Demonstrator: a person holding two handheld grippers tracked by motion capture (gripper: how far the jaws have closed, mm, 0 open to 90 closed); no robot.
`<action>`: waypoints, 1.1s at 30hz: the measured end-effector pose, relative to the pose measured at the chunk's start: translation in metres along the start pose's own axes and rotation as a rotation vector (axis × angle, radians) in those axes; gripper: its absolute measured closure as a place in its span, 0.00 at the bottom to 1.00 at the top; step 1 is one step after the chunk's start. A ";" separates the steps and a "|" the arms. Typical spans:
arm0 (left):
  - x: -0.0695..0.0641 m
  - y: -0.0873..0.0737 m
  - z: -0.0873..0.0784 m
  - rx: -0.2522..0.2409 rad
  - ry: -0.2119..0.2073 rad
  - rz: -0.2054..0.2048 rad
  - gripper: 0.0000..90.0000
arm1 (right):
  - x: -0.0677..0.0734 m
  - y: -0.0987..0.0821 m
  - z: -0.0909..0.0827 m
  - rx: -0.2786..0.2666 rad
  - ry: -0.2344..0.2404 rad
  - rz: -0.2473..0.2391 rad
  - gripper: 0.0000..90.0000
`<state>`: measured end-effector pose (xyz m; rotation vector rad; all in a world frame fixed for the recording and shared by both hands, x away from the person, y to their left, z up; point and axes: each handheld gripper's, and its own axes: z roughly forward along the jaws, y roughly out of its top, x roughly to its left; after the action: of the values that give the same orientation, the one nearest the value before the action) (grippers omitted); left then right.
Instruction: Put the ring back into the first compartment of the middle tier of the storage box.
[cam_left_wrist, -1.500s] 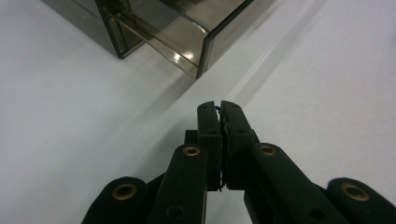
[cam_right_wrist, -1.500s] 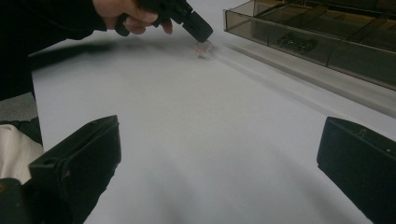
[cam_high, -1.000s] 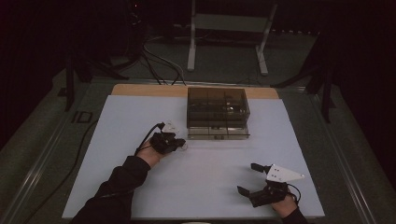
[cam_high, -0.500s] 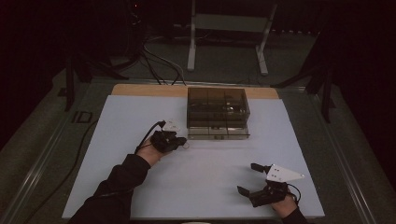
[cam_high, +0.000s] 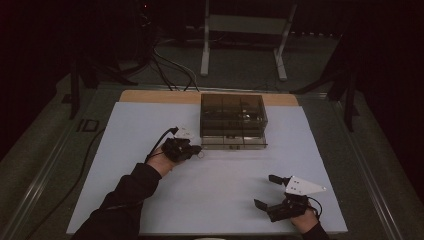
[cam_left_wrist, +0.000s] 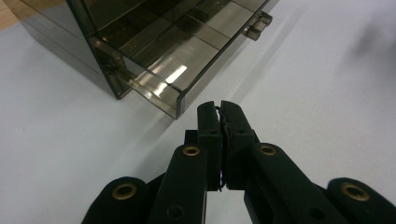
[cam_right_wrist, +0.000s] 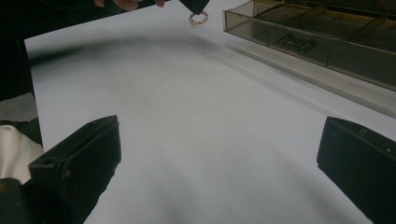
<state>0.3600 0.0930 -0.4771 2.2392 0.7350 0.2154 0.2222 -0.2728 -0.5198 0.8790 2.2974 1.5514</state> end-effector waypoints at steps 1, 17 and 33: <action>0.000 0.001 0.000 -0.002 0.001 0.001 1.00 | 0.000 0.000 0.000 0.000 0.000 0.000 0.00; -0.002 0.018 -0.008 -0.016 -0.016 0.028 1.00 | 0.000 0.000 0.000 -0.001 0.000 0.000 0.00; 0.000 0.037 -0.015 -0.035 -0.023 0.038 1.00 | 0.000 0.000 -0.001 -0.002 0.000 -0.003 0.00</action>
<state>0.3712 0.0818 -0.4406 2.2206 0.6715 0.2194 0.2220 -0.2732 -0.5194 0.8748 2.2955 1.5532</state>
